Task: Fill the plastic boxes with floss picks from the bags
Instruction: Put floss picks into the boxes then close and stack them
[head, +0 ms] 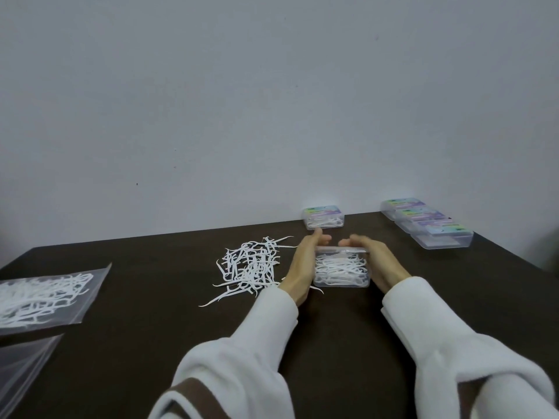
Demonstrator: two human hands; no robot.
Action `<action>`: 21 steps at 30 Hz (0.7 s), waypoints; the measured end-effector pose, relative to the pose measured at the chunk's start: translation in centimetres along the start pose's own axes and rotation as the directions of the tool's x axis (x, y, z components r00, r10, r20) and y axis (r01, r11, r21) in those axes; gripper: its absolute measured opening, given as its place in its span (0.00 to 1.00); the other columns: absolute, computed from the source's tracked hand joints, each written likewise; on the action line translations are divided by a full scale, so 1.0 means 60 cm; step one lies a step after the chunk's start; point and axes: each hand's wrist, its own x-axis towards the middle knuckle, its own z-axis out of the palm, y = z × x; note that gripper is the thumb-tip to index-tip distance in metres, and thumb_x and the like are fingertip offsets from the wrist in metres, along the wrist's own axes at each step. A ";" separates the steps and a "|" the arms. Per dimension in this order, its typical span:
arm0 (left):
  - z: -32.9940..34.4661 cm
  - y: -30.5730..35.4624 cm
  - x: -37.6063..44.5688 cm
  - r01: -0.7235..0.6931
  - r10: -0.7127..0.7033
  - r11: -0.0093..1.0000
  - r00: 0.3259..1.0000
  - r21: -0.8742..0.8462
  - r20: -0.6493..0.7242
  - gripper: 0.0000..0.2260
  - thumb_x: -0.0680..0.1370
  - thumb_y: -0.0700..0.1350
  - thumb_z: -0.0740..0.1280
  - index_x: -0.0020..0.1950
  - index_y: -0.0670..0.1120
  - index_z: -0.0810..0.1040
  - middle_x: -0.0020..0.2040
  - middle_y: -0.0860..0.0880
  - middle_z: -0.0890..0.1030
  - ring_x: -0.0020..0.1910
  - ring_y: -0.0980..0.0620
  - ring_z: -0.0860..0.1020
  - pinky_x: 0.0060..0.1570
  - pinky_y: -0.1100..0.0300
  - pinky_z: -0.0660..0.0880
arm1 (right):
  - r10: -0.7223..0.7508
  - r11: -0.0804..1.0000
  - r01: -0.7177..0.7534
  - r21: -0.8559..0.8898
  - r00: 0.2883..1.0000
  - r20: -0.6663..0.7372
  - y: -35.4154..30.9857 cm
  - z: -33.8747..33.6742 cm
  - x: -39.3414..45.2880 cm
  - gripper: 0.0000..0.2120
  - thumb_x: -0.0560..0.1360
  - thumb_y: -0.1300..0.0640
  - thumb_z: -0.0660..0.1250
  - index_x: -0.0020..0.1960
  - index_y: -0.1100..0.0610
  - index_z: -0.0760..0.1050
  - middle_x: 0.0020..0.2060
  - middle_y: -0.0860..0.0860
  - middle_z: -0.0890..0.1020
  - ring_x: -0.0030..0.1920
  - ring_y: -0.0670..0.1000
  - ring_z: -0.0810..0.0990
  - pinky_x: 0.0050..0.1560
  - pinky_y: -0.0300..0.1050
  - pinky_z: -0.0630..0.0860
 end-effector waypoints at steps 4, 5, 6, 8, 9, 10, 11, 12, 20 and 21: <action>-0.004 -0.004 -0.001 -0.018 0.016 0.981 1.000 0.192 0.011 0.10 0.76 0.35 0.63 0.55 0.45 0.76 0.55 0.47 0.77 0.57 0.48 0.76 0.59 0.57 0.72 | -0.050 0.991 0.059 -0.117 0.996 0.079 -0.003 -0.011 -0.001 0.13 0.74 0.70 0.56 0.49 0.61 0.78 0.47 0.55 0.79 0.45 0.51 0.78 0.44 0.38 0.76; -0.005 -0.003 -0.004 -0.017 0.013 0.979 1.000 0.205 0.018 0.12 0.75 0.34 0.62 0.56 0.45 0.76 0.56 0.46 0.77 0.57 0.48 0.76 0.57 0.58 0.73 | -0.039 0.989 0.052 -0.136 0.995 0.093 -0.004 -0.013 -0.002 0.14 0.74 0.71 0.56 0.49 0.59 0.78 0.47 0.54 0.79 0.45 0.50 0.79 0.42 0.36 0.77; -0.006 -0.003 -0.005 -0.014 0.009 0.976 1.000 0.216 0.025 0.13 0.75 0.33 0.62 0.57 0.45 0.76 0.57 0.45 0.77 0.56 0.48 0.76 0.54 0.59 0.74 | -0.032 0.987 0.049 -0.155 0.994 0.108 -0.005 -0.015 -0.002 0.15 0.74 0.71 0.56 0.48 0.58 0.78 0.47 0.54 0.79 0.45 0.51 0.79 0.41 0.36 0.77; -0.008 -0.003 -0.005 0.002 -0.013 0.972 0.999 0.235 0.043 0.15 0.75 0.33 0.61 0.60 0.44 0.76 0.59 0.43 0.77 0.54 0.49 0.77 0.47 0.64 0.75 | -0.023 0.983 0.046 -0.176 0.992 0.128 -0.004 -0.016 -0.002 0.15 0.75 0.71 0.56 0.48 0.56 0.78 0.48 0.54 0.79 0.47 0.51 0.79 0.44 0.38 0.76; -0.010 -0.004 -0.004 0.009 -0.023 0.969 0.998 0.245 0.052 0.16 0.76 0.33 0.61 0.62 0.44 0.76 0.60 0.42 0.77 0.53 0.49 0.77 0.44 0.66 0.75 | -0.020 0.982 0.044 -0.181 0.991 0.133 -0.004 -0.016 -0.001 0.15 0.75 0.70 0.56 0.48 0.55 0.78 0.49 0.54 0.79 0.47 0.51 0.79 0.45 0.38 0.76; -0.011 -0.005 -0.003 0.016 -0.032 0.967 0.998 0.256 0.059 0.17 0.76 0.33 0.61 0.63 0.43 0.75 0.60 0.42 0.76 0.53 0.49 0.77 0.42 0.67 0.74 | -0.016 0.981 0.042 -0.189 0.991 0.136 -0.003 -0.016 -0.001 0.15 0.75 0.70 0.56 0.48 0.55 0.78 0.49 0.54 0.79 0.47 0.51 0.79 0.44 0.38 0.77; -0.011 -0.005 -0.003 0.019 -0.038 0.965 0.997 0.263 0.067 0.17 0.76 0.34 0.61 0.64 0.43 0.75 0.61 0.42 0.76 0.54 0.49 0.78 0.42 0.67 0.74 | -0.013 0.981 0.040 -0.191 0.990 0.138 -0.003 -0.016 -0.001 0.15 0.75 0.70 0.56 0.48 0.55 0.78 0.48 0.53 0.79 0.47 0.50 0.79 0.43 0.37 0.77; -0.012 -0.006 -0.002 0.020 -0.040 0.963 0.997 0.267 0.071 0.18 0.76 0.34 0.61 0.64 0.43 0.75 0.61 0.42 0.76 0.55 0.49 0.78 0.43 0.67 0.74 | -0.013 0.981 0.040 -0.192 0.990 0.140 -0.002 -0.016 -0.002 0.15 0.75 0.70 0.56 0.48 0.55 0.77 0.48 0.53 0.79 0.46 0.50 0.80 0.41 0.35 0.78; -0.021 -0.007 -0.009 -0.070 0.020 0.932 0.990 0.355 0.142 0.17 0.77 0.35 0.62 0.65 0.45 0.74 0.62 0.45 0.73 0.57 0.52 0.75 0.53 0.65 0.73 | -0.024 0.958 0.066 -0.280 0.988 0.153 0.001 -0.019 -0.003 0.15 0.76 0.68 0.56 0.51 0.54 0.76 0.50 0.53 0.77 0.46 0.49 0.79 0.40 0.35 0.76; -0.023 -0.006 -0.010 -0.090 0.034 0.922 0.988 0.376 0.153 0.17 0.78 0.36 0.62 0.66 0.45 0.73 0.62 0.45 0.73 0.57 0.53 0.74 0.53 0.65 0.72 | -0.036 0.949 0.084 -0.302 0.986 0.160 0.000 -0.019 -0.004 0.14 0.77 0.68 0.56 0.52 0.55 0.76 0.50 0.53 0.77 0.47 0.48 0.79 0.40 0.35 0.76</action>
